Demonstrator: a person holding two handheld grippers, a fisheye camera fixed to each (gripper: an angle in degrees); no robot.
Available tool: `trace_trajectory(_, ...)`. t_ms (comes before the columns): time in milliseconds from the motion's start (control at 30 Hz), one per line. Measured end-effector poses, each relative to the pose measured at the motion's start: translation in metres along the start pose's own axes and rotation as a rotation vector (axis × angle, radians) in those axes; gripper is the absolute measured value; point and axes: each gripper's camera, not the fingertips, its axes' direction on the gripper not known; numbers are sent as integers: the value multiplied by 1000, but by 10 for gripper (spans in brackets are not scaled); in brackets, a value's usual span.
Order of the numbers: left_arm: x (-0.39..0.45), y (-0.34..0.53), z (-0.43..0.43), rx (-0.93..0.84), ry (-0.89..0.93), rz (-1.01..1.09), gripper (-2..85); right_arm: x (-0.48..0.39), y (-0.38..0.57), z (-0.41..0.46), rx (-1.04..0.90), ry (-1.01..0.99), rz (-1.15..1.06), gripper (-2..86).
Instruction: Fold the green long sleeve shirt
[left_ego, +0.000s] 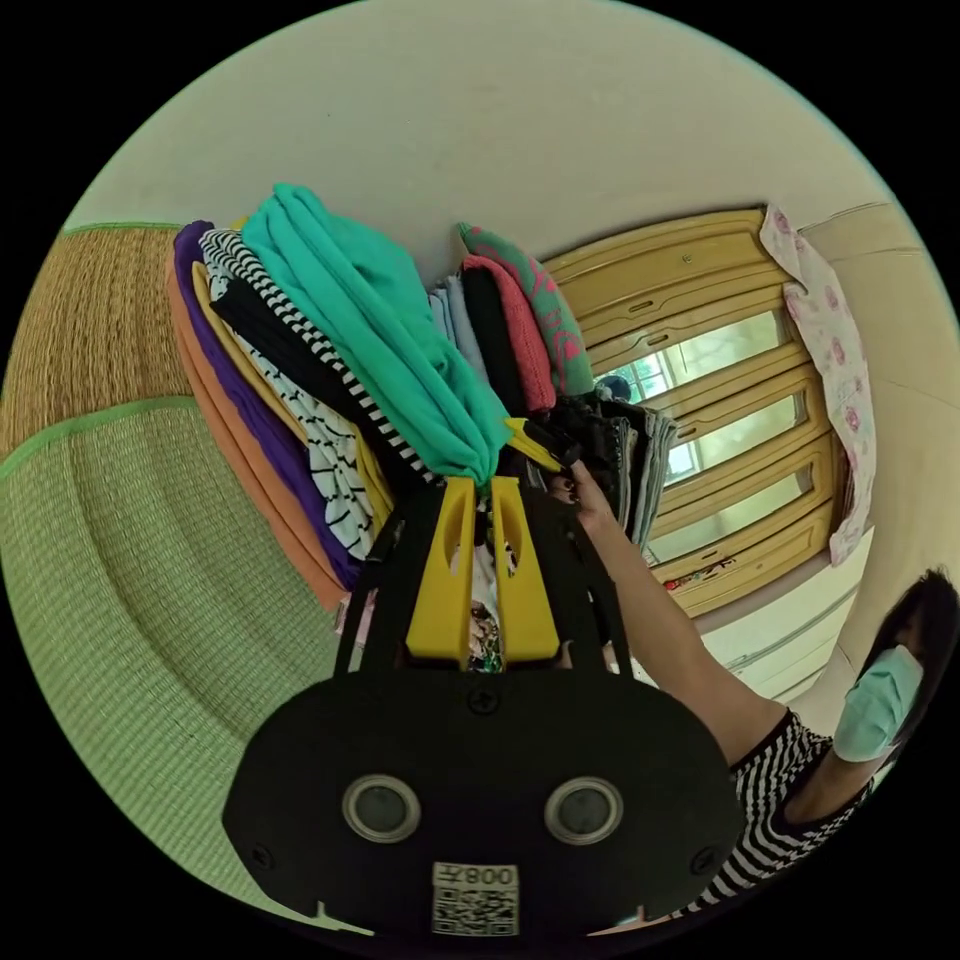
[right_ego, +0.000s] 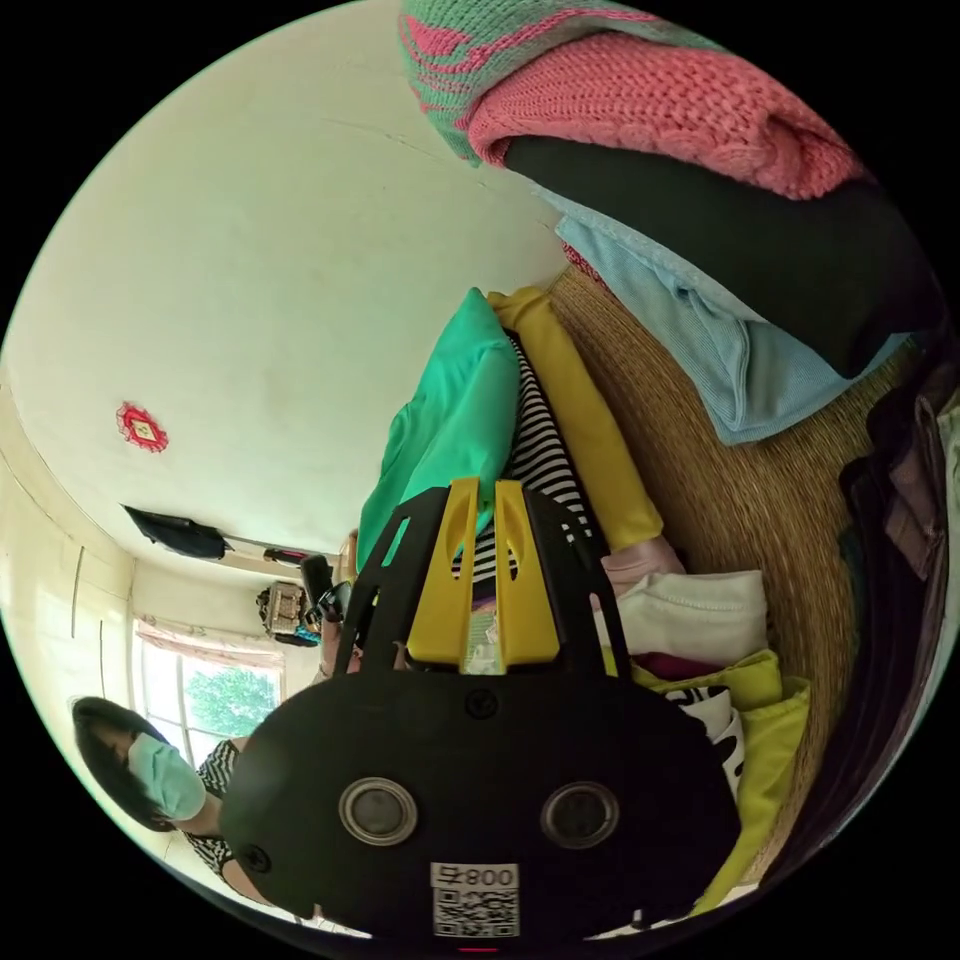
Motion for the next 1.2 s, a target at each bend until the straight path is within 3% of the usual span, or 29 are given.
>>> trace_trajectory(300, 28, -48, 39, -68, -61, 26, 5, 7, 4, -10, 77, 36, 71, 9)
trace_trajectory(467, 66, -69, 35, 4, -46, 102, 2, -58, 19, -20, 165, 85, -92, 2)
trace_trajectory(600, 89, -93, 42, 46, -71, 132, 1, -120, 20, 27, 45, 256, -223, 0)
trace_trajectory(733, 101, -108, 78, -47, -202, 125, 0, -133, 7, 88, -118, 490, -181, 0)
trace_trajectory(867, 114, -105, 95, -93, -207, 114, 0, -144, 9, 89, -116, 495, -144, 0)
trace_trajectory(1067, 149, -98, 88, -31, -195, 152, 0, -243, 62, 81, -50, 456, -413, 0)
trace_trajectory(1200, 156, -95, 106, -66, -228, 109, 1, -286, 89, 124, -145, 445, -488, 0)
